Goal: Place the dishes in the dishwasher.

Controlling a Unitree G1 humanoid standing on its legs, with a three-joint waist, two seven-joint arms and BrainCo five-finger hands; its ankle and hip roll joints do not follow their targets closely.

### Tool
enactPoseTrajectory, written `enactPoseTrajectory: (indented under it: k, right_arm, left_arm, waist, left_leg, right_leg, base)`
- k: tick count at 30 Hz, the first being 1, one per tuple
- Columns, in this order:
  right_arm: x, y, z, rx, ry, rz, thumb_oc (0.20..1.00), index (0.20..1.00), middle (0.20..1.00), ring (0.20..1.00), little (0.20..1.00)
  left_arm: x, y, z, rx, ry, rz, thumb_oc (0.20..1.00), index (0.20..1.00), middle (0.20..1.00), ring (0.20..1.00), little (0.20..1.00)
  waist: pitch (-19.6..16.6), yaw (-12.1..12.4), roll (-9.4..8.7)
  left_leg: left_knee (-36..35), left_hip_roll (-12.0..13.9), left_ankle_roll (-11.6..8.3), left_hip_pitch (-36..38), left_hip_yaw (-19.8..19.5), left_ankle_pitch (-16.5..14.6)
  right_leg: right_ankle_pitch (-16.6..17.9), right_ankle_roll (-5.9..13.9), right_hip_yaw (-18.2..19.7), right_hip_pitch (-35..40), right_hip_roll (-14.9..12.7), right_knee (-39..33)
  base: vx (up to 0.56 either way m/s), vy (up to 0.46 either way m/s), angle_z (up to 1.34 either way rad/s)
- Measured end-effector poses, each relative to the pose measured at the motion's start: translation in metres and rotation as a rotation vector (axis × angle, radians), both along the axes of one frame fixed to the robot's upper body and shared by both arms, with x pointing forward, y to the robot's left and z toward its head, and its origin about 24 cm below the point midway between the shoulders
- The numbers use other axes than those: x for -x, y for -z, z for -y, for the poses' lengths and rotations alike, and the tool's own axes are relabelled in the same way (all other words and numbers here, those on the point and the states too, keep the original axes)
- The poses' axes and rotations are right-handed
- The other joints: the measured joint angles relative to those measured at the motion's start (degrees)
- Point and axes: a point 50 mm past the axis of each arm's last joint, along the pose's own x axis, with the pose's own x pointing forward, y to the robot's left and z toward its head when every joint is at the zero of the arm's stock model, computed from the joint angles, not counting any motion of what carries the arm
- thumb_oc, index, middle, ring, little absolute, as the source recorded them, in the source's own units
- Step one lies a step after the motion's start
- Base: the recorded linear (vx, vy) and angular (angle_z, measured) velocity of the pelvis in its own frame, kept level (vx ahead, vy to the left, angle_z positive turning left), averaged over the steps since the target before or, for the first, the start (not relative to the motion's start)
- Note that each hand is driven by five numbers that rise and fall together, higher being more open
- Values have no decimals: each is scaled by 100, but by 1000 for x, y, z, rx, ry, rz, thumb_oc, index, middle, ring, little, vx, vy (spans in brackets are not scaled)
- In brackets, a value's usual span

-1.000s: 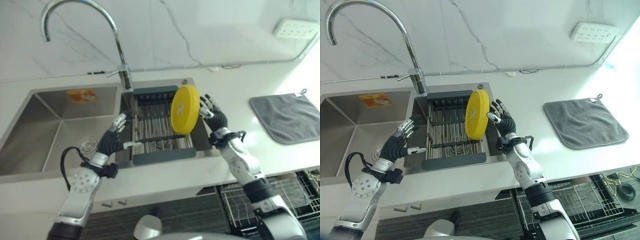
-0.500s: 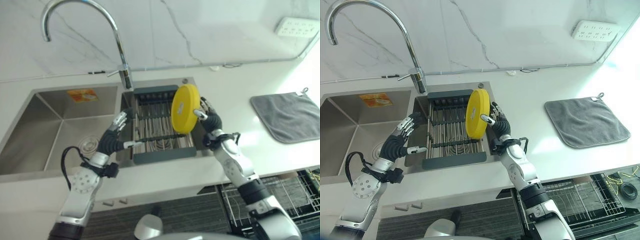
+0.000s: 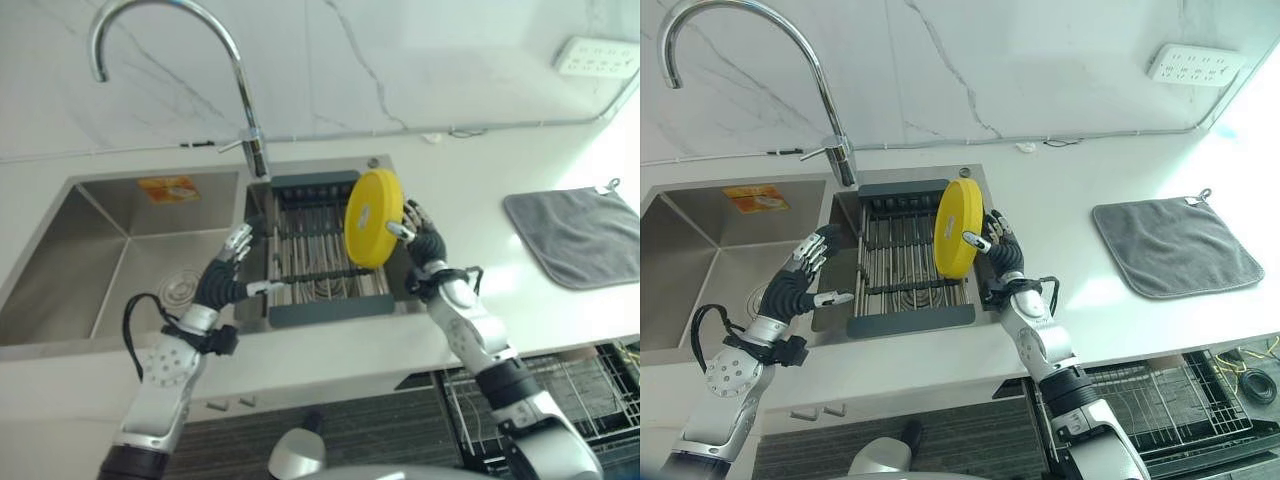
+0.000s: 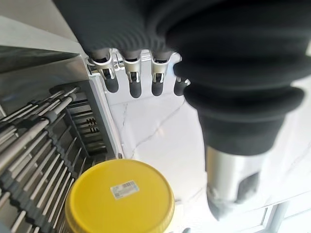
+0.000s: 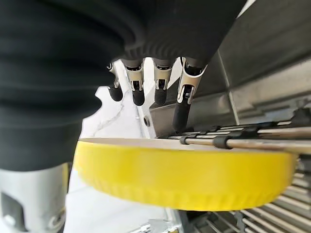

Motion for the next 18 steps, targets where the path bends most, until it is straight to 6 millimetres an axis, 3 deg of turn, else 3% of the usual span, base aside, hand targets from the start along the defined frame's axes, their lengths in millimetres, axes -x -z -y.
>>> enactPoseTrajectory:
  k: [18]
  right_arm:
    - [3,4,-11,62,-50,-6,1000,1000,1000,1000,1000]
  left_arm:
    - [0,3,2,33,-20,-11,1000,1000,1000,1000,1000]
  waist:
    - [25,5,-45]
  left_leg:
    - [1,-4,-4,2,-13,2]
  right_leg:
    - [0,0,-23,15,-3,0]
  base:
    - [0,0,0]
